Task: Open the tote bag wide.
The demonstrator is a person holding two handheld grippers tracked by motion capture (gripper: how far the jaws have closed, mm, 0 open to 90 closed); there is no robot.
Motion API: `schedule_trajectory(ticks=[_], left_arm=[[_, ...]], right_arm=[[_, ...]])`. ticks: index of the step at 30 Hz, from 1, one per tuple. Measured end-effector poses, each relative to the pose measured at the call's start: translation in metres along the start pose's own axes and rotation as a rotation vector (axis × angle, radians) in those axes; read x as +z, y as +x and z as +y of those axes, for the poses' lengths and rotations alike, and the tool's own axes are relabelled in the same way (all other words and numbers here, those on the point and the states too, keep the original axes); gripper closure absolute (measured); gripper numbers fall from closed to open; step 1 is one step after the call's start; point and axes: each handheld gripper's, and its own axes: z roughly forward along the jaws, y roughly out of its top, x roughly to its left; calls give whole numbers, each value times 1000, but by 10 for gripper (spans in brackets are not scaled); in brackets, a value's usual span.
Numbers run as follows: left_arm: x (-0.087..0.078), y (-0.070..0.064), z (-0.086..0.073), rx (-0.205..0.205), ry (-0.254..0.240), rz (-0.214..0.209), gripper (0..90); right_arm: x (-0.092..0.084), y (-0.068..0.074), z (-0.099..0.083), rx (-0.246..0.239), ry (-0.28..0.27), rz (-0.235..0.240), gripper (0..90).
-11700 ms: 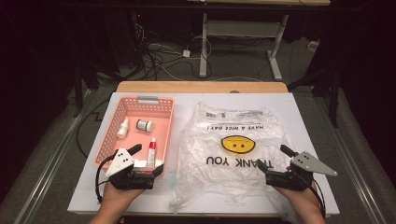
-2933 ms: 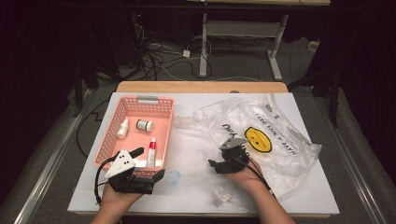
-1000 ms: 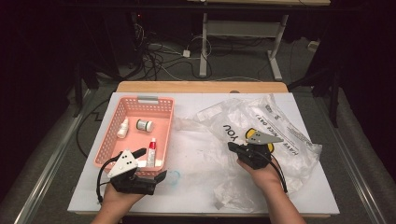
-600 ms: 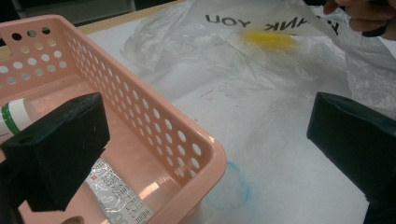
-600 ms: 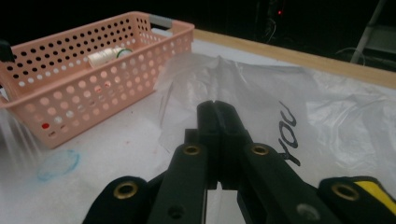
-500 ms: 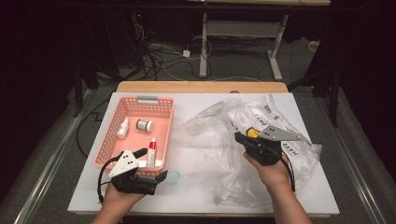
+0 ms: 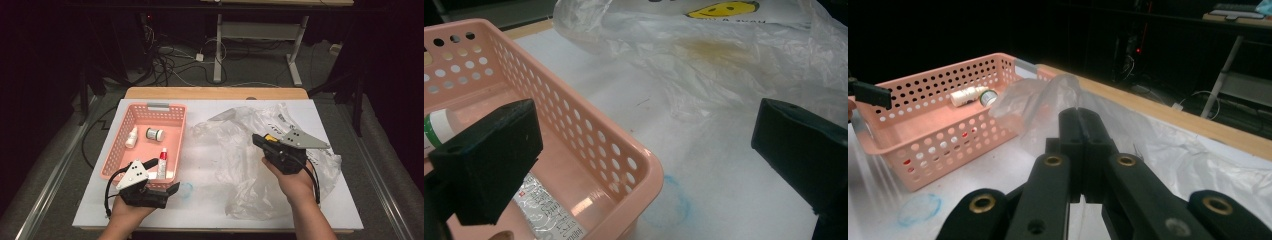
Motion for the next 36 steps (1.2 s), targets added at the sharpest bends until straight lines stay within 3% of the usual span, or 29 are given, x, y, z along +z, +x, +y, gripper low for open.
schedule_trajectory(ticks=[6, 10, 14, 18, 36], left_arm=[[-1, 2, 1, -2, -6, -9, 14], [-3, 6, 1, -10, -9, -16, 53], [-8, 12, 1, -16, -16, -21, 120], [-14, 17, 1, -10, -21, 17, 138], [-41, 56, -3, -107, -35, 153, 102]], right_arm=[[-3, -6, 9, -6, -28, -6, 900], [-6, -8, 6, 28, -60, -4, 900], [-4, -7, -3, 42, -34, -1, 900], [-4, -9, -7, 64, -16, -16, 900], [-10, -14, -11, 60, -30, 5, 900]])
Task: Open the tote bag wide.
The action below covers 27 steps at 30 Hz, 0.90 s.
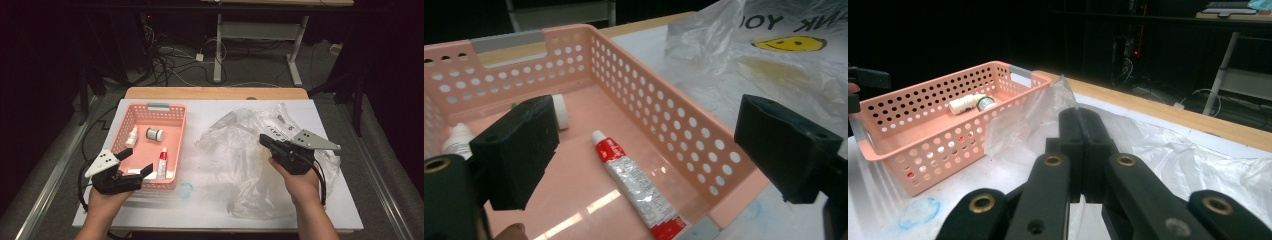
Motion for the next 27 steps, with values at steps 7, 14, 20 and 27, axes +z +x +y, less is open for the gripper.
schedule_trajectory(ticks=[7, 14, 20, 27], left_arm=[[-8, 15, -2, -35, -5, 32, 101], [-7, 21, -3, -63, 11, 51, 30], [-4, 21, -3, -73, 18, 53, 0], [2, 18, -1, -102, 40, 11, 0]], right_arm=[[-2, -1, 0, 4, -1, 1, 900], [-2, -2, -1, 1, -2, 5, 900], [-2, -1, -1, 0, 0, 6, 900], [-1, -1, -1, 0, 2, 9, 900]])
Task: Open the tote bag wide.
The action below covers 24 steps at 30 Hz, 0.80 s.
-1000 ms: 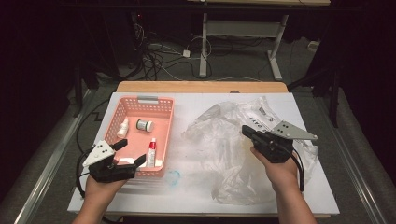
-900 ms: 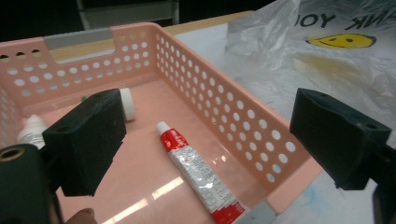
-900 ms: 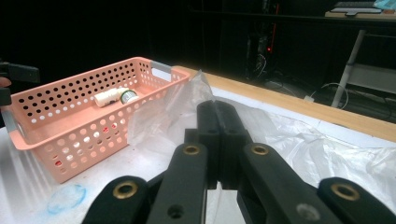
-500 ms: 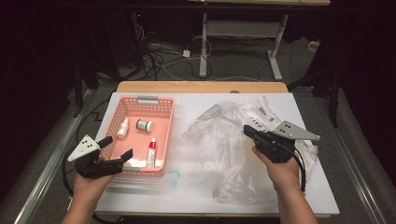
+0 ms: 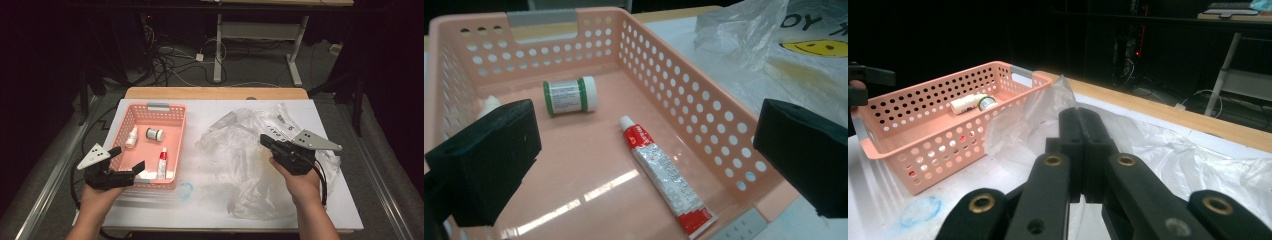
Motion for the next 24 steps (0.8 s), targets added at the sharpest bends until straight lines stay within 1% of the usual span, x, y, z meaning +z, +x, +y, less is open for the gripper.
schedule_trajectory(ticks=[1, 5, 8, 10, 13, 18, 21, 24], left_arm=[[2, -1, 1, -3, 8, -9, 0], [12, -8, 11, 33, 50, 10, 0], [19, -11, 19, 42, 64, 3, 0], [24, -13, 24, 55, 78, 6, 0], [30, -14, 31, 47, 84, -4, 0], [41, -12, 40, 42, 98, -5, 0], [49, -10, 45, 40, 127, -4, 0], [56, -6, 49, 28, 163, -8, 0]], right_arm=[[0, 0, 0, 1, 1, 1, 900], [1, 0, 0, 4, -2, 6, 900], [1, 0, 0, 2, -1, 10, 900], [1, 0, 0, 6, -3, 9, 900], [1, -1, 0, 5, -5, 9, 900], [0, -1, 0, 5, -7, 8, 900], [0, -1, 0, 3, -9, 7, 900], [0, -1, 0, 6, -8, 7, 900]])
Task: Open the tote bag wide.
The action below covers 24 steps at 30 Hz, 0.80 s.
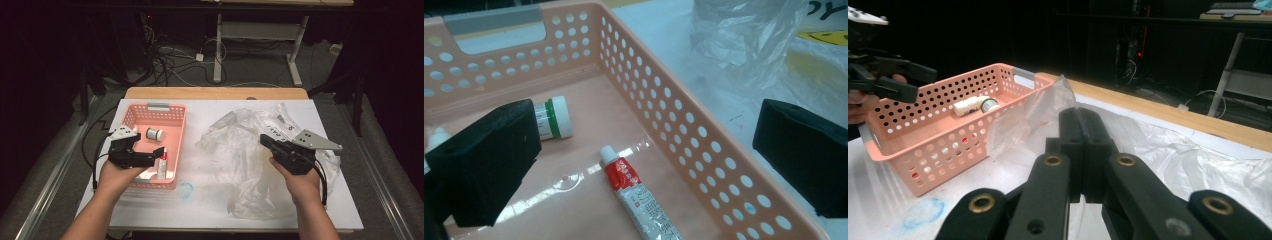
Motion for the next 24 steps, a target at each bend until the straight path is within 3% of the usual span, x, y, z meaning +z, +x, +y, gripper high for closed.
schedule_trajectory(ticks=[19, 24], left_arm=[[46, 19, 16, -62, 255, 10, 3], [57, 22, 15, -76, 322, 13, 53]], right_arm=[[1, 0, -1, 5, 1, 4, 900], [0, -1, -1, 6, 1, 7, 900]])
